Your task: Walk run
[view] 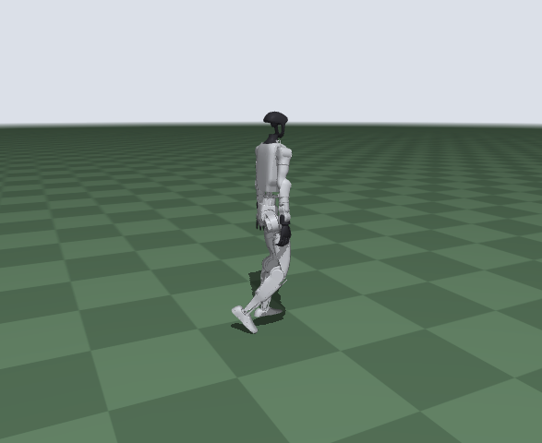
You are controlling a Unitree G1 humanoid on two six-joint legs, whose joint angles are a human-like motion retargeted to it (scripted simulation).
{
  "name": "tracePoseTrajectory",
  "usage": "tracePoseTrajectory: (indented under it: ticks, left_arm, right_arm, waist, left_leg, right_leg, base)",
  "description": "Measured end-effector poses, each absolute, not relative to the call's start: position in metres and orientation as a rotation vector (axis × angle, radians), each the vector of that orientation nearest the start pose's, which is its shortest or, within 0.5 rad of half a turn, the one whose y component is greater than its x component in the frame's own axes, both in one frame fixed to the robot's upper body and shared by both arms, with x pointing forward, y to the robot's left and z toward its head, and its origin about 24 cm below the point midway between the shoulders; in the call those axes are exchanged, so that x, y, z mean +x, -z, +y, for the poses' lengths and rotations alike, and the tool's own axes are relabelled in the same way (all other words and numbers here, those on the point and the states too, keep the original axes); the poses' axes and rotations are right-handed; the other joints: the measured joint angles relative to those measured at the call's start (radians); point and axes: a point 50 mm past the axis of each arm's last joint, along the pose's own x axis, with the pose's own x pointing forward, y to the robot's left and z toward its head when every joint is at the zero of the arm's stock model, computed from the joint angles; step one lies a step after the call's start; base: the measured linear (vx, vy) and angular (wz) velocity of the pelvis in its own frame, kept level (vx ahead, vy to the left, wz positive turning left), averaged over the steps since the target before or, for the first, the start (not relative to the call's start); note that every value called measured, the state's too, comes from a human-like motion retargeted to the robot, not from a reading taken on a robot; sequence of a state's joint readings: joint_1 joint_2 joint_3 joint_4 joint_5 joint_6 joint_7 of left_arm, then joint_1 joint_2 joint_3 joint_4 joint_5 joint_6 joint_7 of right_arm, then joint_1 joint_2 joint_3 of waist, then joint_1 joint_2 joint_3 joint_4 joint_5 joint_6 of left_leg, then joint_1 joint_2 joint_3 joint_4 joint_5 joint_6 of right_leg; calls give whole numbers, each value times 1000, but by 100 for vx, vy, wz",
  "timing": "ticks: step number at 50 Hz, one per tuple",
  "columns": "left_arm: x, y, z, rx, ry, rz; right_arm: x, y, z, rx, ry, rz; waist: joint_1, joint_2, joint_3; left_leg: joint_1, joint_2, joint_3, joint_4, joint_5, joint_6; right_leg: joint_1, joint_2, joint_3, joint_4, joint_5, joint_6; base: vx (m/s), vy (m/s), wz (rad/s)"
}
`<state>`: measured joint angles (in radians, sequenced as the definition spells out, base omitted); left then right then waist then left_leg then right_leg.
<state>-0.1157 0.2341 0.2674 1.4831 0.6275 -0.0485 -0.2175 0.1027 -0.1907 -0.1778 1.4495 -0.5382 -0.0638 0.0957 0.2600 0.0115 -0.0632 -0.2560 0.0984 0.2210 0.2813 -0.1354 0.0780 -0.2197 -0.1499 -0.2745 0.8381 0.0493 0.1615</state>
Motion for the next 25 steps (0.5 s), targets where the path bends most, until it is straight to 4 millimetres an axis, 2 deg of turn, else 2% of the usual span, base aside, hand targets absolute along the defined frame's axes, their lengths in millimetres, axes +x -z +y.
tracePoseTrajectory:
  ticks: [5, 8, 13, 15, 17, 18, 20, 21, 25]
  left_arm:
    - [130, 151, 240, 410, 294, 1251]
    - [158, 140, 239, 455, 330, 1149]
    - [178, 131, 238, 525, 364, 1062]
    - [176, 132, 236, 532, 378, 1064]
    - [169, 136, 235, 519, 383, 1086]
    - [164, 138, 236, 510, 382, 1103]
    - [148, 144, 238, 491, 381, 1159]
    - [137, 148, 238, 485, 383, 1197]
    - [89, 161, 240, 464, 388, 1334]
  right_arm:
    - [-14, 175, -219, -318, -217, 1555]
    - [-20, 176, -213, -294, -231, 1571]
    - [-25, 177, -203, -255, -267, 1588]
    - [-26, 177, -202, -249, -273, 1591]
    - [-20, 177, -203, -263, -275, 1576]
    - [-17, 178, -204, -273, -277, 1567]
    - [-13, 177, -206, -293, -287, 1555]
    - [-13, 177, -206, -299, -291, 1554]
    - [-13, 177, -206, -306, -302, 1563]
  waist:
    - [-60, -38, 15]
    - [-102, -79, 36]
    - [-124, -87, 38]
    - [-121, -88, 34]
    - [-131, -90, 33]
    - [-142, -91, 32]
    - [-167, -95, 29]
    - [-170, -94, 24]
    - [-175, -93, 10]
  left_leg:
    - [90, -78, -16, -77, -16, 12]
    - [162, -147, -42, -113, -40, 23]
    - [254, -155, -80, -137, -91, 10]
    - [280, -158, -83, -139, -109, 6]
    - [308, -166, -90, -133, -128, -7]
    - [318, -169, -98, -127, -134, -16]
    - [346, -177, -120, -113, -128, -37]
    - [361, -173, -123, -107, -105, -58]
    - [393, -139, -92, -38, 49, -133]
  right_leg:
    - [-131, -5, -60, -249, -83, -89]
    - [-179, 26, 9, -516, -104, -121]
    - [-235, 85, 80, -747, -144, -185]
    - [-246, 83, 65, -740, -144, -196]
    - [-256, 67, 59, -677, -117, -220]
    - [-252, 54, 46, -651, -101, -214]
    - [-230, 32, 10, -622, -40, -198]
    - [-226, 39, 26, -597, -28, -214]
    - [-185, 53, 86, -532, -64, -242]
  base:
    - [41, 7, 46]
    - [55, 1, 67]
    - [58, -5, 40]
    - [80, -9, 16]
    - [55, -5, 33]
    - [56, -7, 52]
    - [64, -9, 62]
    - [77, -11, 55]
    - [85, -16, 42]
